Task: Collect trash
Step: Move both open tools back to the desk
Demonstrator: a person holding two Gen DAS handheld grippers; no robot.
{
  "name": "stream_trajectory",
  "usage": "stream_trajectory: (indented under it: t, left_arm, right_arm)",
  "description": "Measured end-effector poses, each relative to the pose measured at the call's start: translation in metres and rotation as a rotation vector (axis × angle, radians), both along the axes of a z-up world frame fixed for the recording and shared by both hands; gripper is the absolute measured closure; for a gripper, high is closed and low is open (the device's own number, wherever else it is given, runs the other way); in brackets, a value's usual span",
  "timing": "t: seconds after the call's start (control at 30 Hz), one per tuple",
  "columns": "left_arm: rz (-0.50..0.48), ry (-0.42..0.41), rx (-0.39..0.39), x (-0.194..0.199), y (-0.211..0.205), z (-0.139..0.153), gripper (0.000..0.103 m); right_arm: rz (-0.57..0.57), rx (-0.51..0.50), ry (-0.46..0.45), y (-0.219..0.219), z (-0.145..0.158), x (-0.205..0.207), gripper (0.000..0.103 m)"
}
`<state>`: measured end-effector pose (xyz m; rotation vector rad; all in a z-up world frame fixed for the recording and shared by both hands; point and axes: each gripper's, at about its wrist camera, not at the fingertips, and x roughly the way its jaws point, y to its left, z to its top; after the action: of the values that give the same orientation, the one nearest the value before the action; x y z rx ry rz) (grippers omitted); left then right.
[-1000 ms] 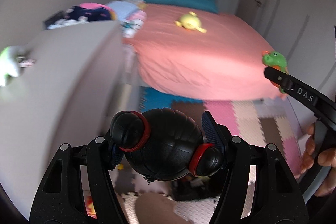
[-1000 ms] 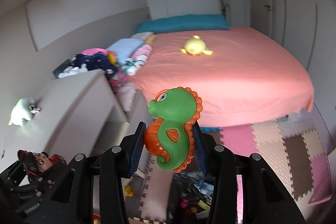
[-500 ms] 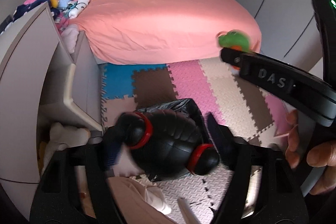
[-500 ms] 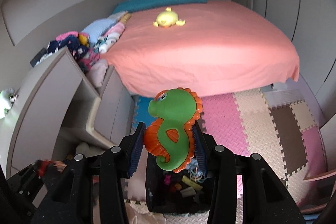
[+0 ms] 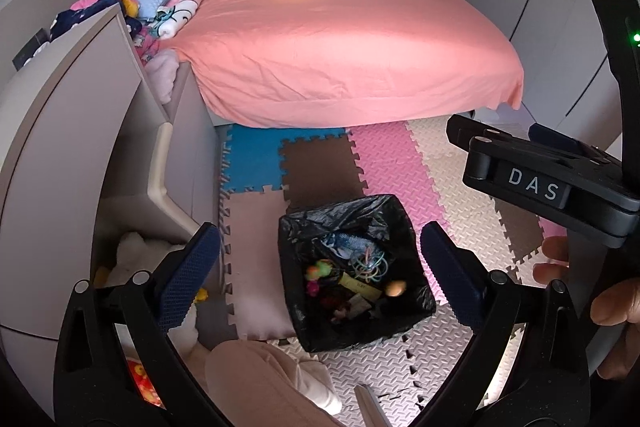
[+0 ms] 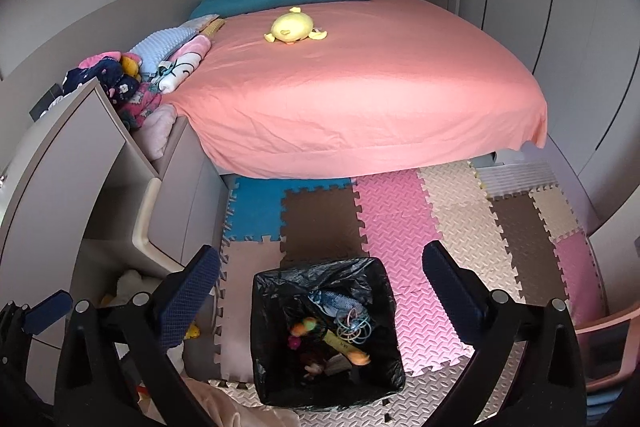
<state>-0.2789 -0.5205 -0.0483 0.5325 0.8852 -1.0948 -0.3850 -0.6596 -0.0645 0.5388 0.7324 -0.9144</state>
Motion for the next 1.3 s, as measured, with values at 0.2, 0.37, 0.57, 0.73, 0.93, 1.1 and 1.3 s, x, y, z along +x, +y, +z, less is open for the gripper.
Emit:
stream_trajectory:
  t: [0.2,0.37,0.57,0.73,0.93,1.1,1.3]
  left_arm:
    - [0.029,0.015,-0.016,0.013,0.008,0.004,0.006]
    - [0.076,0.009,-0.045,0.032,0.022,0.014,0.006]
    - [0.192,0.019,-0.086,0.076,0.055,0.031,0.006]
    - [0.289,-0.004,-0.111,0.115,0.086,0.049,0.006]
    - [0.417,-0.041,-0.139,0.167,0.131,0.075,0.006]
    - [0.544,-0.042,-0.170,0.217,0.173,0.091,0.006]
    - [0.694,-0.045,-0.190,0.285,0.224,0.106,0.006]
  right_arm:
    - [0.026,-0.009,-0.024,0.009,0.010,0.007,0.002]
    - [0.087,-0.018,-0.081,0.020,0.026,0.027,0.002]
    - [0.199,-0.021,-0.123,0.042,0.047,0.073,0.002]
    - [0.304,-0.052,-0.126,0.068,0.068,0.120,0.002]
    - [0.426,-0.101,-0.119,0.104,0.096,0.179,0.002]
    - [0.511,-0.116,-0.120,0.128,0.114,0.228,0.002]
    - [0.604,-0.115,-0.117,0.155,0.123,0.295,0.002]
